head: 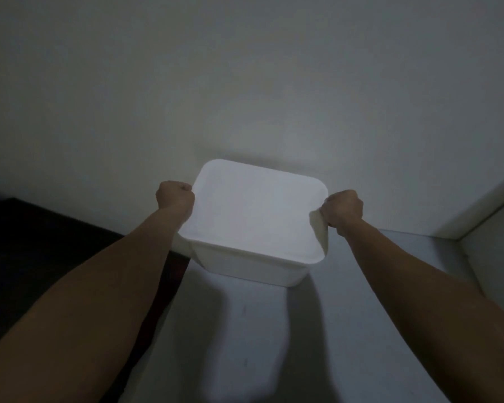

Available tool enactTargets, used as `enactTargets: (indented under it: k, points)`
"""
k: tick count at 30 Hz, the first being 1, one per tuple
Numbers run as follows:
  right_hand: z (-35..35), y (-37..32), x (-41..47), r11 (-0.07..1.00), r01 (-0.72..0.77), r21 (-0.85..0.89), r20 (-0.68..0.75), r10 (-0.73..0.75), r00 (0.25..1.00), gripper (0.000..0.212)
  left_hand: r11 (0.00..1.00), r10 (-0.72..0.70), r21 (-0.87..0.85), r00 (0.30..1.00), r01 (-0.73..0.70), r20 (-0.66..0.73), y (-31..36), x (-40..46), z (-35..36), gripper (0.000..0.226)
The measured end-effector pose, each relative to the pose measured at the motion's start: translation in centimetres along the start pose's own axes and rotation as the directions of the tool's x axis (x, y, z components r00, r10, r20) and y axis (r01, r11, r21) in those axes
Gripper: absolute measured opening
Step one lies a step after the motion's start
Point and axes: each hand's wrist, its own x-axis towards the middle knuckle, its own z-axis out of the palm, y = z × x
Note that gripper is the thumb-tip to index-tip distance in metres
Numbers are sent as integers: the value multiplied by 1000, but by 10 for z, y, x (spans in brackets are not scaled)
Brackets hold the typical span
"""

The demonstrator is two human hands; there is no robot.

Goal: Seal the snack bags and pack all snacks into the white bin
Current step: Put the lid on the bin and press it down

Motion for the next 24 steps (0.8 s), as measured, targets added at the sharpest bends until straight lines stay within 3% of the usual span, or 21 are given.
enactTargets:
  k: [13,21,24]
  points:
    - [21,8,4,994,105,-42,-7,-106,994,21,1000,-7,-14,1000,7,8,-15,13,15,35]
    - [32,24,-21,964,243,-105,-2,-245,970,35,944,279,130,943,-304,182,-42,-9,29,49]
    - [37,30,-27,908,341,-243,5,-351,936,45,870,363,265,904,-415,224,-45,-11,35,56]
